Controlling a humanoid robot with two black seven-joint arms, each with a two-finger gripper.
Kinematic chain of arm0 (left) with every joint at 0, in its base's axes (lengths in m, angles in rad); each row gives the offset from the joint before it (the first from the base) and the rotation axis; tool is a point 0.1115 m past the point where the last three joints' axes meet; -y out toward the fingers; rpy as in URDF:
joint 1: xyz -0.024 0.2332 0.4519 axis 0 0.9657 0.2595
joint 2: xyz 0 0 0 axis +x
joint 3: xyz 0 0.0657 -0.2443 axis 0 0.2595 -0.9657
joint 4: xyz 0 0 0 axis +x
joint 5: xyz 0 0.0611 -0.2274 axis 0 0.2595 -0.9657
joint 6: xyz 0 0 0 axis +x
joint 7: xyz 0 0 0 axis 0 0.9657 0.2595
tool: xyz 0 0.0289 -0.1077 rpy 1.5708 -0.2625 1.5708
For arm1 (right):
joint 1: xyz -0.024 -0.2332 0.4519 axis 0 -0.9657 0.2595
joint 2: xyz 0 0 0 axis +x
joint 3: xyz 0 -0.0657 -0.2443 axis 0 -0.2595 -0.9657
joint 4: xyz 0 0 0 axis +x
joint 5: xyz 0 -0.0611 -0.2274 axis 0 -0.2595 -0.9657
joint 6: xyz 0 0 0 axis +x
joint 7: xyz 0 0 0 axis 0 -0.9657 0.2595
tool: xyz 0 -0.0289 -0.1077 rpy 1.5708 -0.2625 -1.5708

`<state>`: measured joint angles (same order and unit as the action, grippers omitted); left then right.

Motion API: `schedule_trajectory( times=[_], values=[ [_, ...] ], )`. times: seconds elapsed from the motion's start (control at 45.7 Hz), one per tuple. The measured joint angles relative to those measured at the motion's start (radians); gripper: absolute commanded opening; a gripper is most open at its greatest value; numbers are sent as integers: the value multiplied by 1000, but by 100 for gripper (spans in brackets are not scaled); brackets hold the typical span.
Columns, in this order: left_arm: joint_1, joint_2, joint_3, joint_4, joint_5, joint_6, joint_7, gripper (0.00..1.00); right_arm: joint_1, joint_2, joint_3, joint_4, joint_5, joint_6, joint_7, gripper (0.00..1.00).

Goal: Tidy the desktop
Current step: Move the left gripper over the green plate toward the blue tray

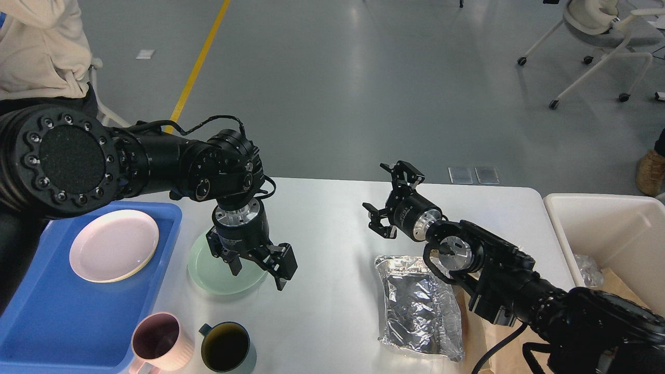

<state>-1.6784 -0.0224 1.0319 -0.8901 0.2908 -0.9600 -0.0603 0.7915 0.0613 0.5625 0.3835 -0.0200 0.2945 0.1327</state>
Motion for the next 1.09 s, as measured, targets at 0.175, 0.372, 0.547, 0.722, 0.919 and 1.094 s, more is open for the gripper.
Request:
schedule_trajectory(
  times=[0.175,0.372,0.547,0.722,0.919,1.094],
  values=[
    [-32,-5,0,-34,-42,0,2,97,0,0,0,0,0,0,0,100],
    [-63,12,18,-64,-51,0,3,97,0,0,0,0,0,0,0,100],
    [-59,47,82,-65,-51,0,9,97,0,0,0,0,0,0,0,100],
    [-17,77,151,-55,-49,0,10,97,0,0,1,0,0,0,0,100],
    [76,129,162,-31,-45,0,13,97,0,0,1,1,0,0,0,100],
    [129,170,162,-12,-53,0,0,96,0,0,1,1,0,0,0,100]
  ],
)
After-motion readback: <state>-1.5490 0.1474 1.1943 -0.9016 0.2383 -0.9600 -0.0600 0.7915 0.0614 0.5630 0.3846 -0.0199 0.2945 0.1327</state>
